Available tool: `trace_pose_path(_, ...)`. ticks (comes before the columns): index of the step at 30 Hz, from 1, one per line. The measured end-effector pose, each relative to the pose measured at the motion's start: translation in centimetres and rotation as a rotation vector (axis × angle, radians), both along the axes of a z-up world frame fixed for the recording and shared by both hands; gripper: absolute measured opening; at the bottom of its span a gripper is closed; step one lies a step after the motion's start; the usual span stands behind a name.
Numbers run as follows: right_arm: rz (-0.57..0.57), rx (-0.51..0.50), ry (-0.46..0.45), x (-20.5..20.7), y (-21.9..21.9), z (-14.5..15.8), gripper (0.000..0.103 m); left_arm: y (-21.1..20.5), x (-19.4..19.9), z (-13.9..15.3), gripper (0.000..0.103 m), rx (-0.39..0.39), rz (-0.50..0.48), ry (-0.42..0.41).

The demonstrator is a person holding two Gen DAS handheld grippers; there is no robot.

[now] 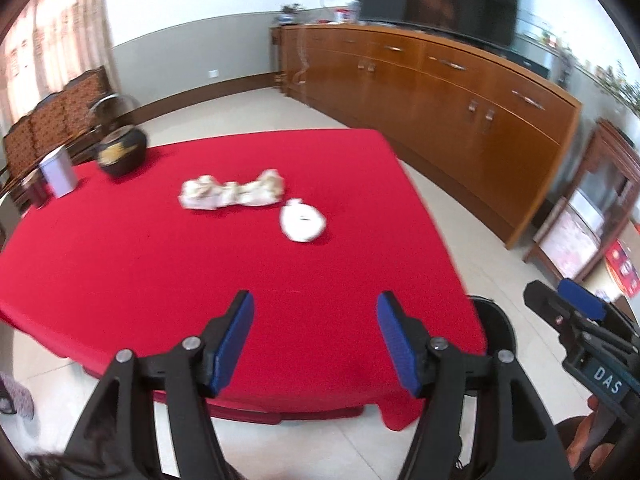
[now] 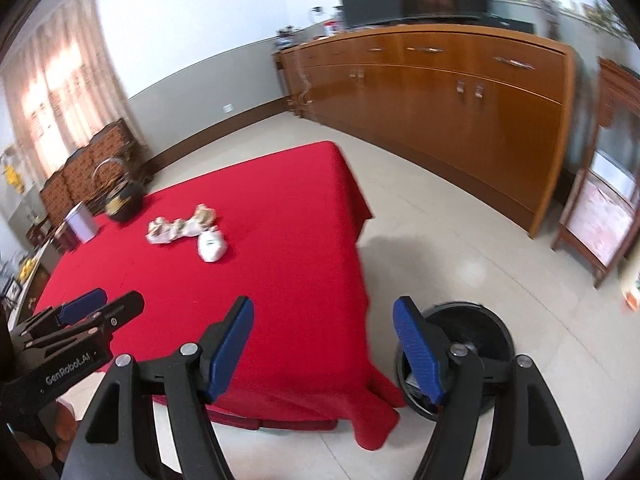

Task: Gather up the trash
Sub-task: 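Move both open grippers back over the table toward the tissue and beige cloth, then grasp the beige cloth with the left gripper while the right grasps the white tissue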

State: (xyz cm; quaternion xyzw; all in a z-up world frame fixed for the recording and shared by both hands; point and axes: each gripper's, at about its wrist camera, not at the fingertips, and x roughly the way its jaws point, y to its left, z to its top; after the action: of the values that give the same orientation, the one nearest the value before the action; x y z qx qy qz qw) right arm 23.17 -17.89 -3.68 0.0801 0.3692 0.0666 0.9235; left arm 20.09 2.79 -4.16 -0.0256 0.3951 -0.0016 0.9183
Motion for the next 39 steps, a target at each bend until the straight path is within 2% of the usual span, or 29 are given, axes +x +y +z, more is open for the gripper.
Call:
trace_pose_path(9, 0.109, -0.003, 0.000, 3.6, 6.9, -0.8, 0.074, 5.9, 2.2, -1.2, 0.065, 0.001, 0.112, 0.005)
trace_pose_path(23, 0.197, -0.012, 0.044, 12.2, 14.5, -4.1, 0.074, 10.5, 7.5, -3.5, 0.065, -0.013, 0.178, 0.033)
trace_pose_path(29, 0.213, -0.018, 0.063, 15.4, 16.7, -5.7, 0.074, 11.7, 9.8, -4.3, 0.065, -0.004, 0.192, 0.035)
trace_pose_path(39, 0.225, -0.023, 0.108, 18.8, 17.8, -8.6, 0.074, 12.0, 12.4, -5.7, 0.065, -0.016, 0.199, 0.052)
